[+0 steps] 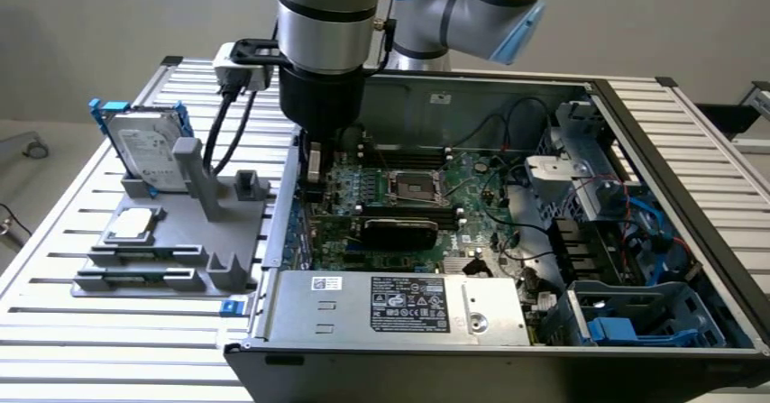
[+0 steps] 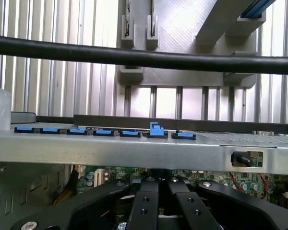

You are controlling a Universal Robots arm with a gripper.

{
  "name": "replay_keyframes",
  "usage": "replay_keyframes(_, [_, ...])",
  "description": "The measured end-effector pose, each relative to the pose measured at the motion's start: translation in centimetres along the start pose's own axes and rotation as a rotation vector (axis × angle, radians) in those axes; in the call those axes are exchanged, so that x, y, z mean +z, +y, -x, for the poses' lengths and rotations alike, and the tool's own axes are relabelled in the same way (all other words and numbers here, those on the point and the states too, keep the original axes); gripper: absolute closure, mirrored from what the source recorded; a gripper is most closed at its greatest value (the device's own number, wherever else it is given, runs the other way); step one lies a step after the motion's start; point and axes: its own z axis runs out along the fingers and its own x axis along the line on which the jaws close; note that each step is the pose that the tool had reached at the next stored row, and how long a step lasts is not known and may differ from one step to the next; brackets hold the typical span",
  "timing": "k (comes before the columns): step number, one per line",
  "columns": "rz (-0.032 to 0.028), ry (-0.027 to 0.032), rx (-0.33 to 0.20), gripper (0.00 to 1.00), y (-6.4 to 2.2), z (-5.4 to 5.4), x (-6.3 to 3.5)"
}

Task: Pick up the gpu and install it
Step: 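Press down on the gpu until it lock into place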

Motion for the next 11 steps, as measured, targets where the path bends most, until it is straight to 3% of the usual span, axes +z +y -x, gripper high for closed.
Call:
replay_keyframes(5, [-0.0014, -0.0017, -0.003, 0.89, -0.34, 0.0, 0.03])
replay_keyframes(11, [-0.0005, 0.0014, -0.013, 0.89, -1.36, 0.0, -0.30])
